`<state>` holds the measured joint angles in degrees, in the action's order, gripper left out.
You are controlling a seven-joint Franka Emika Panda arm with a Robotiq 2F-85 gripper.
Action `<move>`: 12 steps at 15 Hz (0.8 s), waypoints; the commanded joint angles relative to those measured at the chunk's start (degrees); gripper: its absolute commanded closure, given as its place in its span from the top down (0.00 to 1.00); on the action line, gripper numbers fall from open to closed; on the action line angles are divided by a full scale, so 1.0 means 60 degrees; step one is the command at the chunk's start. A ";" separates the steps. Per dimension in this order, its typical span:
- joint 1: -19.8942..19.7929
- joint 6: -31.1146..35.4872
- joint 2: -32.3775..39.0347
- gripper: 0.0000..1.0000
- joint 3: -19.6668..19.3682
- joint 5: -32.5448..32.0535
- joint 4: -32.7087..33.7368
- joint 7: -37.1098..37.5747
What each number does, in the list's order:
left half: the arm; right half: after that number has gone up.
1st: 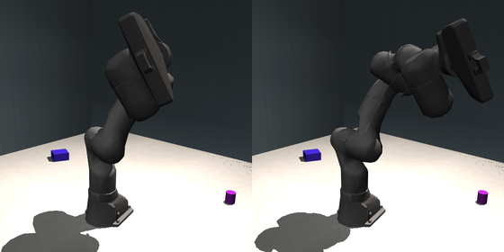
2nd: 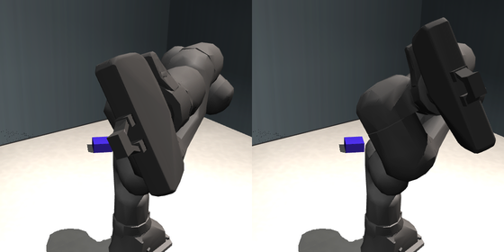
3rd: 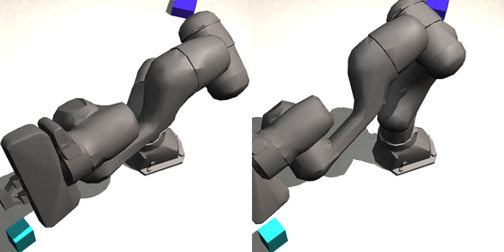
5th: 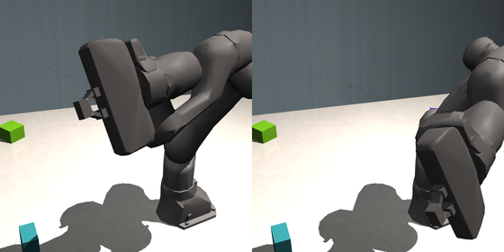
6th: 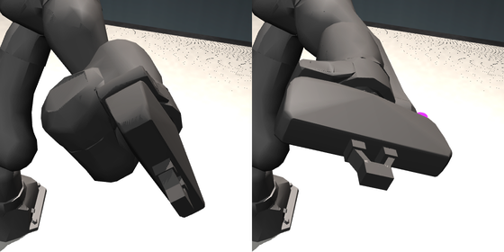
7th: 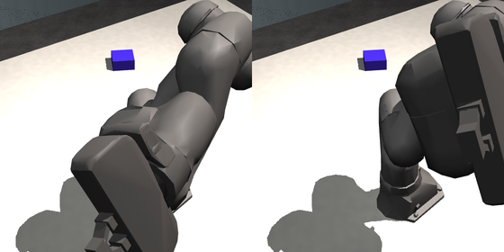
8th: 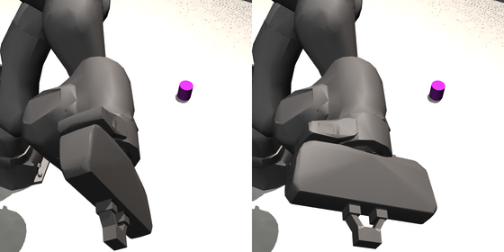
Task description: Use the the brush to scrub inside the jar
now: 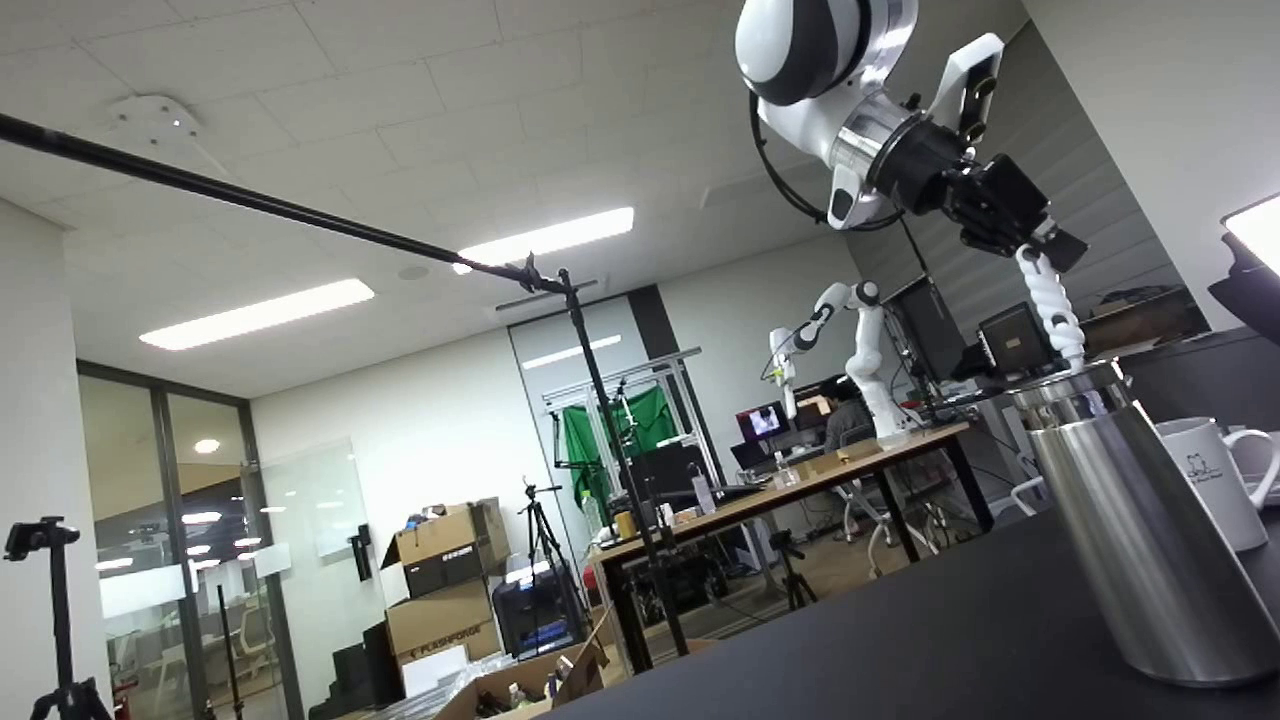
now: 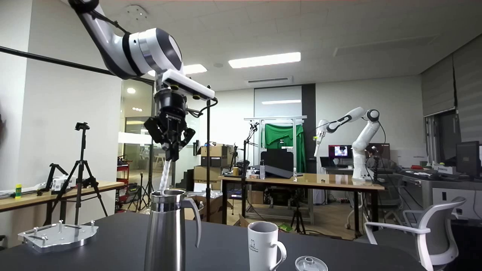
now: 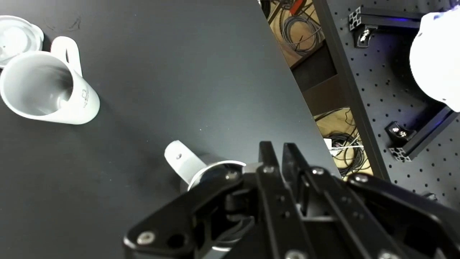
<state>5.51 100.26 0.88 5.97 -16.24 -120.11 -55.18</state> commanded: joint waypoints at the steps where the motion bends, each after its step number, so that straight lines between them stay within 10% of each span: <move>1: 0.0126 -0.0732 -0.0158 0.03 0.0099 -0.0810 0.0347 0.0304; 12: 0.0407 -0.1587 -0.0940 0.03 0.0330 -0.1239 0.0821 -0.0005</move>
<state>7.55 92.45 -3.67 7.97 -23.25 -116.25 -55.25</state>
